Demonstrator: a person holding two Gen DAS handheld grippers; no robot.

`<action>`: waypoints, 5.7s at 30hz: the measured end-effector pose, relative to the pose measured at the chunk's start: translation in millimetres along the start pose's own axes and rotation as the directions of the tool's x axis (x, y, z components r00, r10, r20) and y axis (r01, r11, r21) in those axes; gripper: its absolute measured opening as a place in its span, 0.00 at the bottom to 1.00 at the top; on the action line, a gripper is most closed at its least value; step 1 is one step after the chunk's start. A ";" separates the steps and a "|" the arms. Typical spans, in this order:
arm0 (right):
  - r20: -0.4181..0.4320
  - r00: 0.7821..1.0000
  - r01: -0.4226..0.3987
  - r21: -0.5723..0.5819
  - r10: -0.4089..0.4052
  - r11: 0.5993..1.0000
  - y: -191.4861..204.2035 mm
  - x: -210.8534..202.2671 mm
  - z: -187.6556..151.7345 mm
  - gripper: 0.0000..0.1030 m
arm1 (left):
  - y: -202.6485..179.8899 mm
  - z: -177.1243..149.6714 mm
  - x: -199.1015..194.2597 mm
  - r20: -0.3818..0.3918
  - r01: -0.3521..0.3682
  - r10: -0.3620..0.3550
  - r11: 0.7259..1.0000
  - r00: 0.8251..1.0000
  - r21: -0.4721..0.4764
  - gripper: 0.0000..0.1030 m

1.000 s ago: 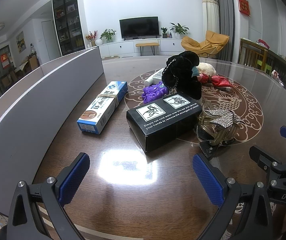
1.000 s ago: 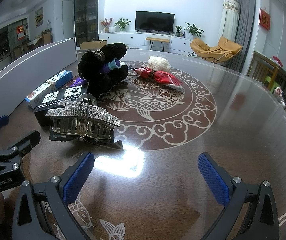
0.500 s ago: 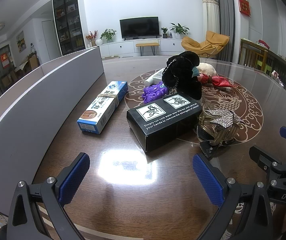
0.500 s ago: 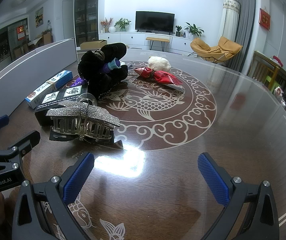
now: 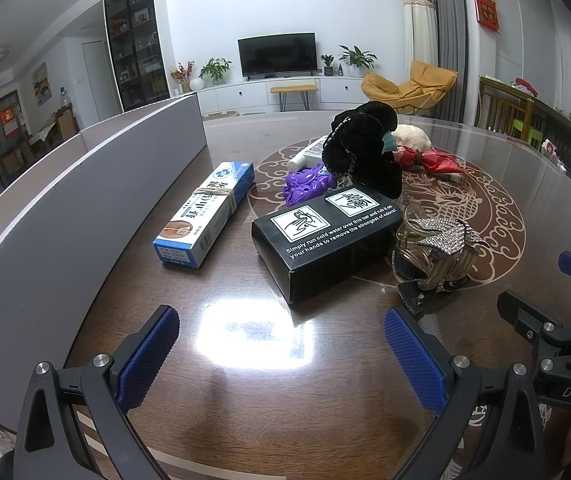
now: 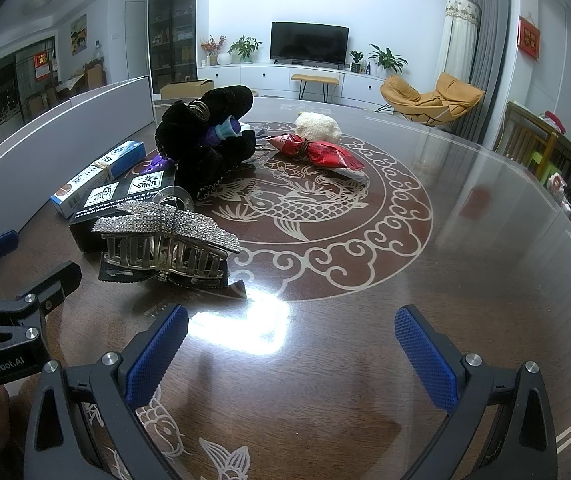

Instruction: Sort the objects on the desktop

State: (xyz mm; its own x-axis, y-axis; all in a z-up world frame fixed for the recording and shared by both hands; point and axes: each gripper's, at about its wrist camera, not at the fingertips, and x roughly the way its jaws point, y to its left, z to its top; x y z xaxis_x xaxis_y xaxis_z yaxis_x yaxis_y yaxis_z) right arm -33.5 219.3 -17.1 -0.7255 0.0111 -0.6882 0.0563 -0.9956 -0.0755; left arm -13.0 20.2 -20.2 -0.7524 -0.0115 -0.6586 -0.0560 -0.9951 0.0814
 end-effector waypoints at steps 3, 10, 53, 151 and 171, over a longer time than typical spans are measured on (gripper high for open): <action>0.000 1.000 0.000 0.000 0.000 1.000 0.5 0.1 0.1 1.00 | -0.1 0.0 0.0 0.000 -0.001 0.001 1.000 1.000 0.001 1.00; 0.000 1.000 0.000 0.001 0.000 1.000 0.3 0.0 0.1 1.00 | 0.0 0.1 -0.1 0.000 -0.002 0.002 1.000 1.000 -0.001 1.00; -0.003 1.000 0.001 0.002 -0.001 1.000 1.7 -0.7 -1.7 1.00 | -1.0 0.0 0.6 0.002 -0.008 0.008 1.000 1.000 -0.001 1.00; -0.016 1.000 0.004 0.001 -0.004 1.000 7.2 -1.3 -7.3 1.00 | -0.8 -0.7 0.0 0.017 -0.024 0.023 1.000 1.000 0.013 1.00; -0.035 0.999 0.006 -0.010 -0.007 1.000 5.6 -3.5 -7.4 1.00 | -3.9 -0.5 -2.8 0.025 -0.026 0.025 0.999 0.999 0.035 1.00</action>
State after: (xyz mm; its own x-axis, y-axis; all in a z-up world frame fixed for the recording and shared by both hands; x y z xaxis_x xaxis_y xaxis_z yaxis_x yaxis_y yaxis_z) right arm -25.5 214.3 -20.5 -0.7016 0.0209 -0.7122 0.0587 -0.9945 -0.0870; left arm -10.4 24.1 -19.1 -0.7699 -0.0341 -0.6373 -0.0592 -0.9905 0.1245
